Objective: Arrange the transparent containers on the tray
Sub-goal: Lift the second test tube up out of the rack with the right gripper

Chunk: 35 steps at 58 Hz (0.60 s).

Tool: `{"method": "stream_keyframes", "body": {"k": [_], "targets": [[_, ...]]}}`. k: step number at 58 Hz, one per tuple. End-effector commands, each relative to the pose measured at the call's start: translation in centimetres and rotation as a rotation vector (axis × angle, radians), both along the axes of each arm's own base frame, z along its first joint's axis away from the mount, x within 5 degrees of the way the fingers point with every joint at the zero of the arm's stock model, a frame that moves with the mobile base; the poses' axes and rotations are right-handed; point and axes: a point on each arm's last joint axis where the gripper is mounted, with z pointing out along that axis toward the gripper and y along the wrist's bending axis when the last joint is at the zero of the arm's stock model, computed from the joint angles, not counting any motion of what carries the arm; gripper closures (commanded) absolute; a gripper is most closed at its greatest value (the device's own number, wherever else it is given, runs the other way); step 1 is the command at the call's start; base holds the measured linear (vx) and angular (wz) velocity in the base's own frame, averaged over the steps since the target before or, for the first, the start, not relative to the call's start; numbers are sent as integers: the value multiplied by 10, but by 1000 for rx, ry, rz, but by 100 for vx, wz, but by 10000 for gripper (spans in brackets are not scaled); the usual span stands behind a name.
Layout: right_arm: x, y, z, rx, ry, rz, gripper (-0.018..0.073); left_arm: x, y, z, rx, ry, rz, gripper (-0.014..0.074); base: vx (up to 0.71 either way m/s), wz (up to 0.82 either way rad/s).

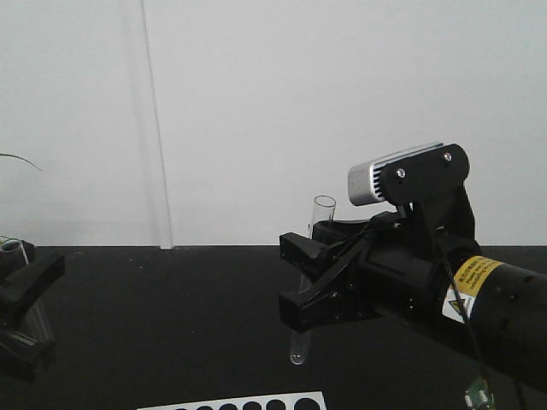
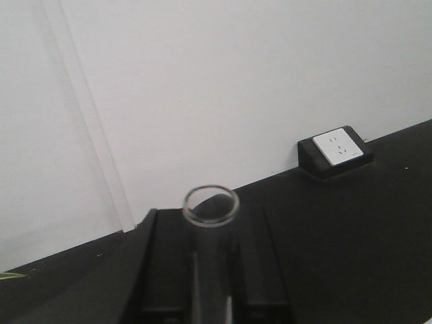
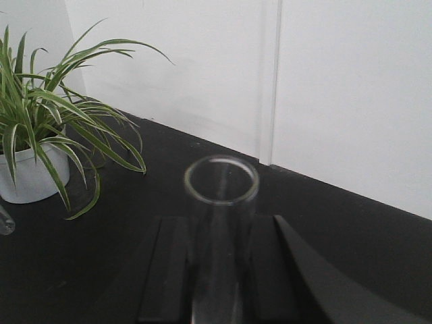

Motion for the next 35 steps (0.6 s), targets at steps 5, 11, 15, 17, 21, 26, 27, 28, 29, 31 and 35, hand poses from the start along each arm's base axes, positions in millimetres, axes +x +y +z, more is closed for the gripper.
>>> {"method": "stream_keyframes", "body": {"k": [5, 11, 15, 17, 21, 26, 27, 28, 29, 31, 35], "targets": [[-5, -5, 30, 87, -132, 4, 568, -2, 1, 23, -54, -124, 0, 603, 0, 0], [-5, -5, 30, 87, -132, 4, 568, -2, 1, 23, -54, -124, 0, 603, 0, 0], [-5, -5, 30, 87, -132, 4, 568, -2, 1, 23, -54, -124, 0, 603, 0, 0], [-5, -5, 30, 87, -132, 4, 568, -2, 1, 23, -54, -124, 0, 603, 0, 0], [-5, -5, 30, 87, -132, 4, 568, -2, 1, 23, -54, -124, 0, 603, 0, 0], [-5, -5, 30, 87, -132, 4, 568, -2, 1, 23, -54, -124, 0, 603, 0, 0], [-5, -5, 30, 87, -132, 4, 568, -2, 1, 23, -54, -124, 0, 603, 0, 0], [-5, -5, 30, 87, -132, 4, 568, -2, 1, 23, -54, -124, 0, 603, 0, 0], [-5, -5, 30, 87, -132, 4, 568, -2, 1, 23, -54, -124, 0, 603, 0, 0], [-5, -5, 30, 87, -132, 4, 568, -2, 1, 23, -54, -124, 0, 603, 0, 0], [-5, -5, 30, 87, -132, 4, 568, -2, 1, 23, -54, -124, 0, 603, 0, 0]]}}
